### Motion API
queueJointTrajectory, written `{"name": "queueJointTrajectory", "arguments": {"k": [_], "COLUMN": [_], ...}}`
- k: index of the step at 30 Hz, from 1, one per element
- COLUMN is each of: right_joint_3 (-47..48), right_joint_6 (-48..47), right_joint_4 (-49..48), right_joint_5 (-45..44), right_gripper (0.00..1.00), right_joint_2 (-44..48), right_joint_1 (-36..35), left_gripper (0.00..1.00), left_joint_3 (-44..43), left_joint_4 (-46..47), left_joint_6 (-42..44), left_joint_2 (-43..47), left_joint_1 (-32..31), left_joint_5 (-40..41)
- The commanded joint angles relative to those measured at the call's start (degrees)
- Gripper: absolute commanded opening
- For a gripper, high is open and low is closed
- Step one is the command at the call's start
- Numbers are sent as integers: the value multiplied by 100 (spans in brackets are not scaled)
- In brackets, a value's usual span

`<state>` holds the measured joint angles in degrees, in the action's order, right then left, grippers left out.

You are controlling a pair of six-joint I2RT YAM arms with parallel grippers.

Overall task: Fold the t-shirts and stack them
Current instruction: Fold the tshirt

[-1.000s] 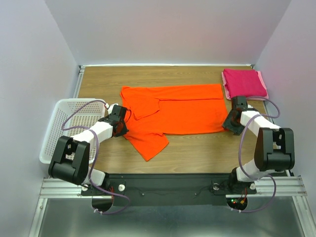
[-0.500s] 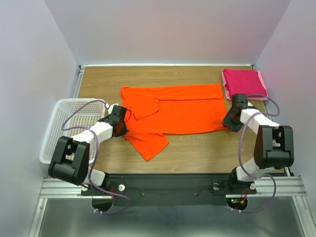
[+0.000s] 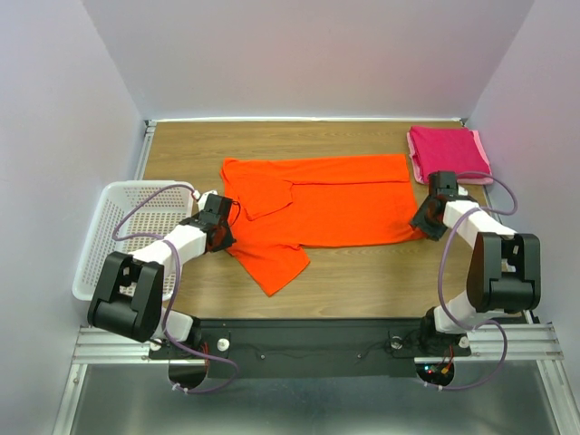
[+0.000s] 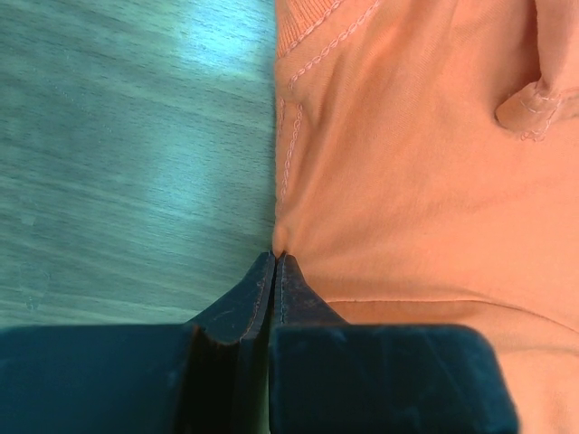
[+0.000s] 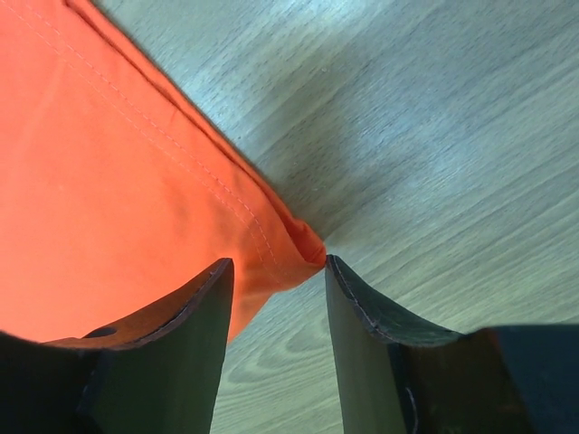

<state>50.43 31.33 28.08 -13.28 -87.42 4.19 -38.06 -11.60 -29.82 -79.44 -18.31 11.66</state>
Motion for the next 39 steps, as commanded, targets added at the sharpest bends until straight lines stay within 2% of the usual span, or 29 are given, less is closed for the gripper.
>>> {"name": "queueJointTrajectory", "arguments": {"k": [1,12,17,19,20,24,33,39], "right_joint_3": [-192,-693,-667,-649,-640,-517,115,713], "right_joint_6": [66,92,75,57,31,-31,-180,-329], "right_joint_4": [-267,-346,-355,-355,-347,-180,128,225], "right_joint_5": [-87,-26,-87,-192,-210,-237,-105,97], "right_gripper": [50,50,33,23,14,1,0,1], "right_joint_2": [-21,67,154,330,391,655,735,340], "right_joint_1": [91,205,223,232,232,232,232,232], "left_gripper": [2,1,1,0,0,0,0,0], "left_joint_3": [89,80,18,-17,-43,-61,-482,-957], "left_joint_4": [-36,-71,-141,-220,-299,-466,-563,-572], "left_joint_6": [73,64,47,21,-23,-173,-59,47], "left_joint_2": [192,210,271,341,420,649,649,263], "left_joint_1": [-24,-24,-15,-15,-6,72,319,336], "left_joint_5": [117,91,91,126,135,196,249,196]}}
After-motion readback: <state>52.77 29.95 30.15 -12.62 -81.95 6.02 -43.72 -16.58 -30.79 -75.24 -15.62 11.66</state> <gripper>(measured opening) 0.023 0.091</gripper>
